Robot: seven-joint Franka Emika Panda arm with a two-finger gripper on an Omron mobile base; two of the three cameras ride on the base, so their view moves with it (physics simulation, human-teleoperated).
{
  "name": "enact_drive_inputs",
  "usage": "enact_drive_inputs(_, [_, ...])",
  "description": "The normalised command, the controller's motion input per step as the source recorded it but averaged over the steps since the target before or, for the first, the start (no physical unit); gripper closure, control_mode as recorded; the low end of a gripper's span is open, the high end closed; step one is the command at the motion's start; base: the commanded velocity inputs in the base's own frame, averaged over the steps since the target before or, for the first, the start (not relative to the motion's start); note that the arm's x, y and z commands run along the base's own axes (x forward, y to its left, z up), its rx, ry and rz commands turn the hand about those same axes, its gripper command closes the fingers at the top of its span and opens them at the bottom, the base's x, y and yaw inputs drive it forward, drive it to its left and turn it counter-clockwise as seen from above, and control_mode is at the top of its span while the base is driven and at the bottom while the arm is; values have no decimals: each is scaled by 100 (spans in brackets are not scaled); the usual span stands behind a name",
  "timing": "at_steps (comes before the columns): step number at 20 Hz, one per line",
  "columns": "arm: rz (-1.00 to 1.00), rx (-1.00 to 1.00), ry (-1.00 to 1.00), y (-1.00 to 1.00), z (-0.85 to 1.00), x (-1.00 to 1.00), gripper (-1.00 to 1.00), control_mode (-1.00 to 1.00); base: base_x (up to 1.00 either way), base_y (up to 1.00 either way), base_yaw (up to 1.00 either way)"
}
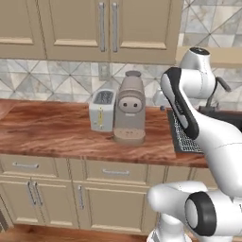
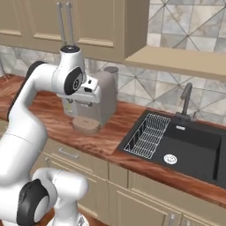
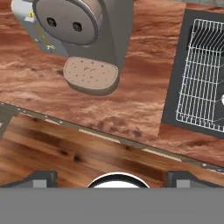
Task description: Take a straw from the drawer in front and place it inside the glass cup on the dining counter.
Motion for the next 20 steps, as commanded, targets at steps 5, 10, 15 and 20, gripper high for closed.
enact_drive_inputs(5, [0, 0, 0, 0, 0, 0, -100, 100, -25, -72, 47])
enact_drive_inputs(10, [0, 0, 0, 0, 0, 0, -100, 100, -25, -25, 30])
enact_drive_inputs(15, [0, 0, 0, 0, 0, 0, -100, 100, -28, 0, 19])
enact_drive_inputs(20, [0, 0, 0, 0, 0, 0, -100, 100, -23, 0, 13])
